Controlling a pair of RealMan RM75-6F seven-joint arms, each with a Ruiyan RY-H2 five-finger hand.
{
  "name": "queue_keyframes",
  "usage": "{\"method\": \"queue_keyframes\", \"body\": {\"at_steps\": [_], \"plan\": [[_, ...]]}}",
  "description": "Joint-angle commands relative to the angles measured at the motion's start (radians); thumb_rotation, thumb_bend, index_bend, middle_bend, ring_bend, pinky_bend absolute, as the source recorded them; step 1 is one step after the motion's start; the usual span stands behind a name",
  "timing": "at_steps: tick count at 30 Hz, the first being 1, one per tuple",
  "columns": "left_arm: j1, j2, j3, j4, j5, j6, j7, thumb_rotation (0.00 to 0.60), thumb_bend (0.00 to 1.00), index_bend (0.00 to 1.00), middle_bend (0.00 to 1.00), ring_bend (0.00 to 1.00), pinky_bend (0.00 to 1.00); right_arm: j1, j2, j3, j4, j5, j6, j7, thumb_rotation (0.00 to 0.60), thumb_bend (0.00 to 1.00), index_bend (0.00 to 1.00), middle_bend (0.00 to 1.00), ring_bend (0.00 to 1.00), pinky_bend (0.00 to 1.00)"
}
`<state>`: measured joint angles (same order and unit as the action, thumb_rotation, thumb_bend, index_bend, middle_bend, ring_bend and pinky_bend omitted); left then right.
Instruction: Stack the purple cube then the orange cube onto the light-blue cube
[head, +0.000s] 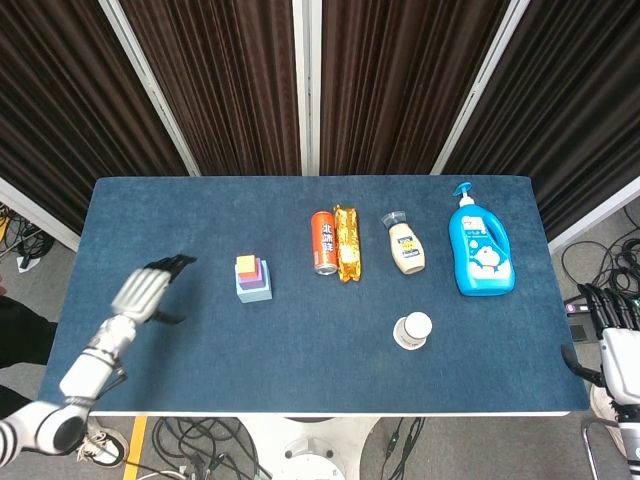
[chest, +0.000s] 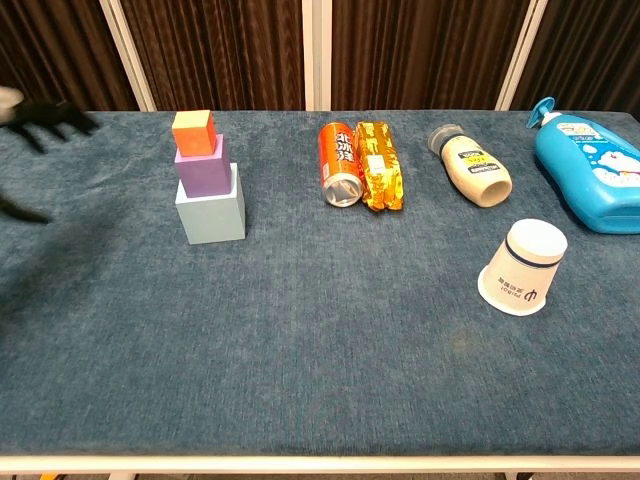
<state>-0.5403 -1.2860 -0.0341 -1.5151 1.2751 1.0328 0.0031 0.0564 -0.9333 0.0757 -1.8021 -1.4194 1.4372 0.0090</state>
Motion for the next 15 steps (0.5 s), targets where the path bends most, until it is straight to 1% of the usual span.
{"method": "queue_keyframes", "body": {"at_steps": [1, 4, 7, 11, 15], "plan": [[0.126, -0.005, 0.09, 0.05, 0.113, 0.196, 0.103, 0.6, 0.09, 0.18, 0.23, 0.17, 0.23, -0.001, -0.004, -0.004, -0.004, -0.012, 0.007, -0.013, 0.6, 0.23, 0.04, 0.07, 0.0, 0.0], [0.192, -0.034, 0.113, 0.077, 0.152, 0.303, 0.183, 0.6, 0.09, 0.18, 0.23, 0.17, 0.23, -0.003, -0.011, -0.012, -0.005, -0.03, 0.012, -0.028, 0.6, 0.23, 0.04, 0.07, 0.0, 0.0], [0.242, -0.048, 0.113, 0.07, 0.162, 0.383, 0.249, 0.6, 0.09, 0.18, 0.23, 0.17, 0.23, -0.003, -0.016, -0.019, -0.005, -0.041, 0.011, -0.04, 0.6, 0.23, 0.04, 0.07, 0.0, 0.0], [0.292, -0.032, 0.117, 0.035, 0.175, 0.451, 0.292, 0.6, 0.09, 0.18, 0.23, 0.17, 0.22, -0.003, -0.021, -0.024, -0.006, -0.054, 0.013, -0.05, 0.6, 0.23, 0.04, 0.07, 0.0, 0.0], [0.339, -0.02, 0.125, 0.018, 0.197, 0.507, 0.291, 0.6, 0.09, 0.18, 0.23, 0.17, 0.22, -0.002, -0.027, -0.028, -0.005, -0.06, 0.013, -0.066, 0.6, 0.23, 0.04, 0.07, 0.0, 0.0]]}}
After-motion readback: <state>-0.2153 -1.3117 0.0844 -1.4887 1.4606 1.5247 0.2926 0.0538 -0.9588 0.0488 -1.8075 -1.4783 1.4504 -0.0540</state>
